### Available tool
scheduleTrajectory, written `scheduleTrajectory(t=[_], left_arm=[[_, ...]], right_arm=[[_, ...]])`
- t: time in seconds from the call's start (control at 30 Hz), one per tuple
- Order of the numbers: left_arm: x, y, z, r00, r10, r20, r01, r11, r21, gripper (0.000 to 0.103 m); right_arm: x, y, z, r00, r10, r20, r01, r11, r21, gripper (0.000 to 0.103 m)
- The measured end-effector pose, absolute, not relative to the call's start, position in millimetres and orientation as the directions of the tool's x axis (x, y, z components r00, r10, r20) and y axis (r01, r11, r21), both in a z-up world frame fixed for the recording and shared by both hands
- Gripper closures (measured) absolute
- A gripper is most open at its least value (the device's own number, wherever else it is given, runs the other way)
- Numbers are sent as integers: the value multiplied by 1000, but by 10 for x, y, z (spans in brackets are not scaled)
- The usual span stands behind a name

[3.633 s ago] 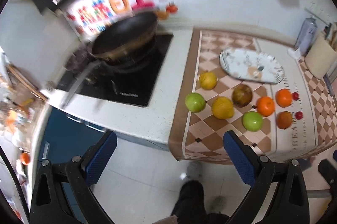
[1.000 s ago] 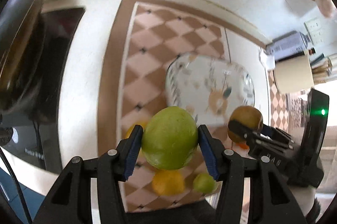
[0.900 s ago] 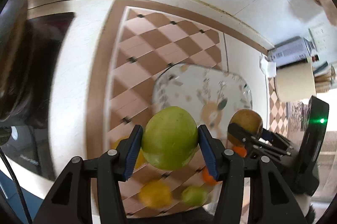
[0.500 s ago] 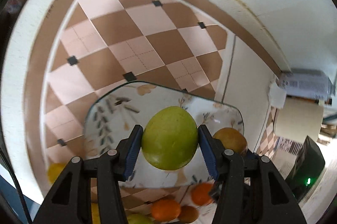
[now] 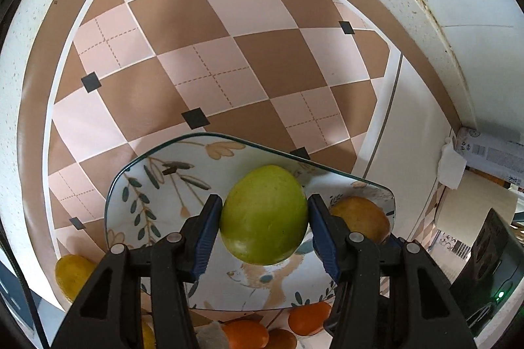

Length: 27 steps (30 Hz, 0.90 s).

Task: Organize fruits
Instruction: 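Carry the lime with the left tool while the right tool carries the apple over the plate, then open the left tool onto the plate while the right tool releases the apple there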

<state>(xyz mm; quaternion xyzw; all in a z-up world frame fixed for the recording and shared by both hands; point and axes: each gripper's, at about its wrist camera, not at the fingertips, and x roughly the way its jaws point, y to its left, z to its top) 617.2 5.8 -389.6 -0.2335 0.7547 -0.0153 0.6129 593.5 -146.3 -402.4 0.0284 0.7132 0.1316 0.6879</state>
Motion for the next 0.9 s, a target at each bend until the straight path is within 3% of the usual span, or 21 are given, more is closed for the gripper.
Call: scheduleTrajectory(t=[0.07, 0.1, 0.13, 0.2, 0.37, 0.6, 0.9], left_arm=[[6174, 56, -3895, -138, -375, -917, -345, 886, -310, 51], [6180, 61, -3895, -124, -397, -909, -356, 873, -333, 41], [6183, 58, -3897, -119, -403, -907, -363, 868, -339, 24], [6200, 60, -3879, -109, -400, -910, -366, 867, -337, 15], [6189, 25, -3742, -100, -321, -942, -296, 913, -280, 15], [5862, 40, -3232, 64, -50, -997, -136, 989, -59, 15], [5185, 191, -2614, 205, 34, -978, -58, 998, 23, 15]], right_arm=[[5948, -1476, -4007, -61, 248, -967, -137, 957, 254, 28], [5966, -1461, -4006, -61, 254, -965, -138, 956, 260, 24], [5975, -1454, -3984, -55, 251, -966, -144, 956, 256, 16], [5974, -1442, -3939, -43, 230, -972, -161, 959, 234, 15], [5880, -1508, -3741, -11, 183, -983, -146, 972, 183, 15], [5488, -1636, -3419, 66, 116, -991, -107, 988, 109, 13], [4822, -1699, -2853, 179, 79, -981, -23, 997, 76, 13]])
